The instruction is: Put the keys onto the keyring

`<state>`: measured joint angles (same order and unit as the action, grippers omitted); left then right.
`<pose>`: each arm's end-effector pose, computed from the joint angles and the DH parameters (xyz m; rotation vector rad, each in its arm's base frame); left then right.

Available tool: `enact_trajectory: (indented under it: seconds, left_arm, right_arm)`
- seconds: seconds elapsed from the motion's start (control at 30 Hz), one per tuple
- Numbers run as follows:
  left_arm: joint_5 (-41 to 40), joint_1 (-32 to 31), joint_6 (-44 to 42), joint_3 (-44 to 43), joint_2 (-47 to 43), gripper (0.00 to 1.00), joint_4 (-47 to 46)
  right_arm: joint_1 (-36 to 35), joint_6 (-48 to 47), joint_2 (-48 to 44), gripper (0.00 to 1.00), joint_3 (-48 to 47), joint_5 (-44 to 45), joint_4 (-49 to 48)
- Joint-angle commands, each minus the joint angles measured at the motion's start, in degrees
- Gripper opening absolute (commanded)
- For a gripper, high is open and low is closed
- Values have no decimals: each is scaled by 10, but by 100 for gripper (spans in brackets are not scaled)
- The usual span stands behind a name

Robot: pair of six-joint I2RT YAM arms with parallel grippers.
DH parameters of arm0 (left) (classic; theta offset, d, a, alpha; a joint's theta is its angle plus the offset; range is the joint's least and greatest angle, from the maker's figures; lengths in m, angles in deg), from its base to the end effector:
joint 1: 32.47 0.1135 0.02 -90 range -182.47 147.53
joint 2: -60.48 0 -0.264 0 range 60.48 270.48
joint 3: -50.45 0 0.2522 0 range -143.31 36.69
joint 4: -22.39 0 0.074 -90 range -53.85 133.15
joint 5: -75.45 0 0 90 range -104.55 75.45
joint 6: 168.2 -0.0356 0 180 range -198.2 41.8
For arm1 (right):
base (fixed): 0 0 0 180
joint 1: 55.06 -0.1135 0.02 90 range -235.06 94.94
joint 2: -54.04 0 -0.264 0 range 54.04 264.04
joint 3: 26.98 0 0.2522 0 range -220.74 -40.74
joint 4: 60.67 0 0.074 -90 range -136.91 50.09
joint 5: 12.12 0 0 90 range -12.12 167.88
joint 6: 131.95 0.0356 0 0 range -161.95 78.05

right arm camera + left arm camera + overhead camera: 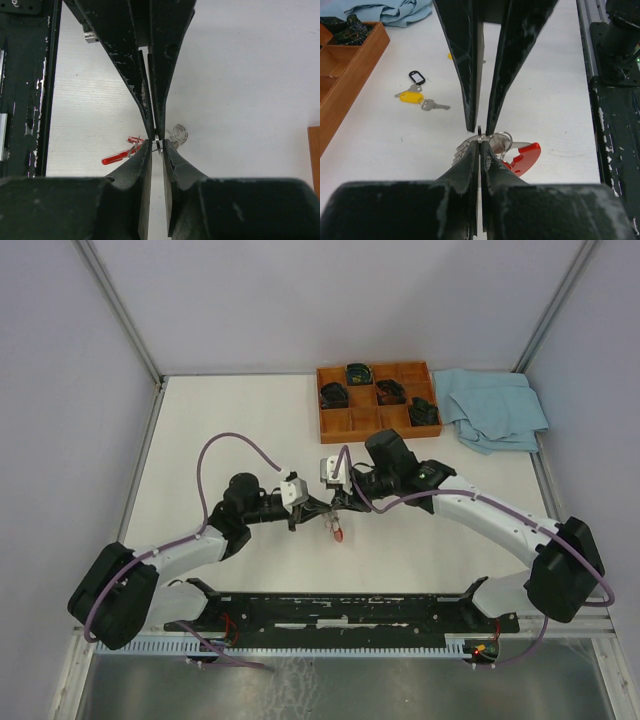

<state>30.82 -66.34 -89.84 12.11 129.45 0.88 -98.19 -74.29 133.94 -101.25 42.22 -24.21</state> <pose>0.1852 -0.1548 0.2157 1.1988 1.3145 -0.9627 0.2055 0.2210 0.2797 -1.6272 1.5786 0.8124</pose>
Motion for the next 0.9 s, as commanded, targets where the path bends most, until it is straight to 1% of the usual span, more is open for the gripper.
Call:
enact_trajectory:
  seconds: [0.0, 0.13, 0.37, 0.5, 0.63, 0.87]
  left_arm:
    - [-25, -1, -3, 46, -1, 3, -139]
    - [-43, -1, 28, 84, 9, 3, -244]
    - [-42, -1, 58, 112, 44, 3, -361]
    - [-40, -1, 53, 116, 47, 3, -379]
    - [-36, 0, 52, 117, 49, 3, -395]
    - [-28, 0, 56, 116, 56, 3, -415]
  right_arm:
    - [-4, 9, -48, 24, -2, -9, -42]
    - [5, 16, -70, 34, 32, -13, -85]
    - [41, 23, -77, 37, 92, -55, -164]
    - [51, 4, -69, 37, 104, -63, -176]
    - [52, -6, -55, 36, 104, -78, -180]
    - [52, -5, -46, 33, 109, -111, -200]
